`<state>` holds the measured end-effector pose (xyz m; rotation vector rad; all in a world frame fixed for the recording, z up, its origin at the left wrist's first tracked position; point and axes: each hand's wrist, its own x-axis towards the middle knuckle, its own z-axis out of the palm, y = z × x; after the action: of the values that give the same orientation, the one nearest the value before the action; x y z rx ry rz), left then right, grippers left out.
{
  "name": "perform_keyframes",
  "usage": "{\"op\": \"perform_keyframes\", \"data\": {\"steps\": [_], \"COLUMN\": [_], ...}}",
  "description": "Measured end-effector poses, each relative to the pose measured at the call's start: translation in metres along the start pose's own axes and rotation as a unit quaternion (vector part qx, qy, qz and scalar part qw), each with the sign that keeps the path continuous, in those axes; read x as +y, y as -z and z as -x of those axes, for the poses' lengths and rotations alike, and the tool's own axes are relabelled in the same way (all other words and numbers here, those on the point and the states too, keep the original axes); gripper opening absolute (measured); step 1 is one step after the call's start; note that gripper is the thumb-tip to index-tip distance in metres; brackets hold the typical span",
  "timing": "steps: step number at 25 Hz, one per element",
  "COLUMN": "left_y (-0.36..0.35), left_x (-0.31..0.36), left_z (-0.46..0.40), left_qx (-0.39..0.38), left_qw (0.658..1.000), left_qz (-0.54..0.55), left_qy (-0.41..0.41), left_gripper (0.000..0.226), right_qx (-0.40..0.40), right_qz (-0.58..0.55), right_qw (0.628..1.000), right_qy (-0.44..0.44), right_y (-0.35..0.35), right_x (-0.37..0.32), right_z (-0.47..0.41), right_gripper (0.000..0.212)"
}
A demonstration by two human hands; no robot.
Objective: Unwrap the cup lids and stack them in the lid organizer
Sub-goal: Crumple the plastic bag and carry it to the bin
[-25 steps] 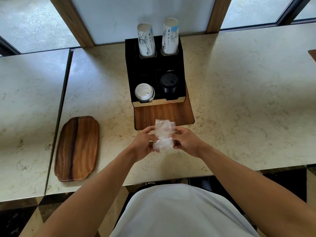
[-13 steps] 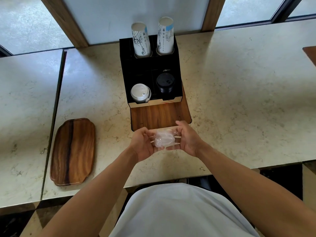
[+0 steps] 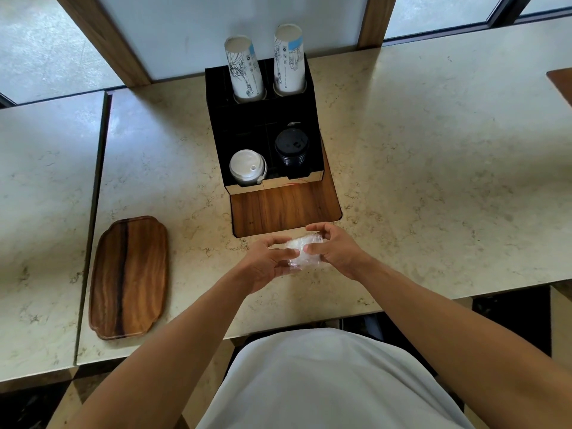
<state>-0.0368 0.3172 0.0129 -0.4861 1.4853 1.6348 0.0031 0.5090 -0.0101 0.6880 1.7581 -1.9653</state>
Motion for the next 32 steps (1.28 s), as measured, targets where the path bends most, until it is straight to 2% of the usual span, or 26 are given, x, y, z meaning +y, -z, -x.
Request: {"op": "perform_keyframes", "data": {"steps": [4, 10, 14, 17, 24, 28, 32], "left_y": [-0.018, -0.058, -0.097, -0.123, -0.166, -0.207, -0.248], "left_x": [-0.001, -0.003, -0.006, -0.014, -0.057, -0.093, -0.129], "left_z": [-0.003, -0.012, -0.023, -0.034, -0.044, -0.028, -0.019], "left_qx": [0.024, -0.013, -0.071, -0.129, -0.225, -0.230, -0.247], "left_qw": [0.999, 0.998, 0.990, 0.978, 0.925, 0.892, 0.835], "left_qz": [-0.026, -0.065, -0.119, -0.153, -0.291, -0.377, -0.489], "left_qy": [-0.016, -0.007, 0.027, 0.054, 0.092, 0.100, 0.047], "left_gripper": [0.050, 0.052, 0.050, 0.038, 0.009, 0.011, 0.010], "right_qx": [0.018, 0.058, 0.139, 0.220, 0.381, 0.455, 0.473], "right_qz": [-0.025, -0.127, -0.158, -0.177, -0.295, -0.320, -0.337], "right_qw": [1.000, 0.990, 0.978, 0.959, 0.876, 0.831, 0.814], "right_qy": [0.003, -0.009, -0.002, 0.000, 0.013, 0.001, -0.011], "right_y": [0.016, 0.057, 0.087, 0.099, 0.102, 0.102, 0.118], "right_x": [0.005, 0.025, 0.053, 0.074, 0.144, 0.187, 0.224], "right_z": [0.005, 0.024, 0.047, 0.070, 0.139, 0.177, 0.204], "right_gripper": [0.043, 0.026, 0.014, 0.013, 0.018, 0.015, 0.015]}}
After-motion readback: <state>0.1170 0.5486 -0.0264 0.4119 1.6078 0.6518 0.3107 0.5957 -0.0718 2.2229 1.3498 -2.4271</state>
